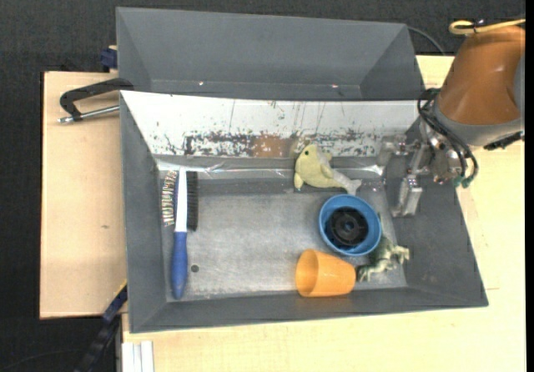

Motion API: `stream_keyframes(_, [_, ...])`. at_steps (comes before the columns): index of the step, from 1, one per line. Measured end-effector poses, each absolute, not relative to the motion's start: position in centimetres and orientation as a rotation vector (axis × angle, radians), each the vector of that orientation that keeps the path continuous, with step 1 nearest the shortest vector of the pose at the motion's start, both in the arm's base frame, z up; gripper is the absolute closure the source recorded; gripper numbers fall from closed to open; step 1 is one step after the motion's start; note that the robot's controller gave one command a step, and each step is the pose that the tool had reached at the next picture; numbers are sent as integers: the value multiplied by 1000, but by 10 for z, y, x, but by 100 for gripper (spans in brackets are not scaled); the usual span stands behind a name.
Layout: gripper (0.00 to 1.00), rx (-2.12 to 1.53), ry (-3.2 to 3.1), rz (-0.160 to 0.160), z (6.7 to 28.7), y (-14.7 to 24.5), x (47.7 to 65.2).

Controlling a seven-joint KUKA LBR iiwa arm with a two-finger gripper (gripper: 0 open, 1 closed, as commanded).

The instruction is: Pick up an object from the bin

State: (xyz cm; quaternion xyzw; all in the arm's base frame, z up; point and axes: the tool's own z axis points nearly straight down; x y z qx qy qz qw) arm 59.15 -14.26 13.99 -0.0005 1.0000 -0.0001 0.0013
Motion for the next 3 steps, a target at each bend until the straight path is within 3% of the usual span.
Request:
stream_keyframes(1, [0,-322,3123,0,76,-89,530])
stream_keyframes(2, [0,40,3136,0,73,-57,509])
stream_keyframes(3, [100,39,3138,-3,75,-59,509])
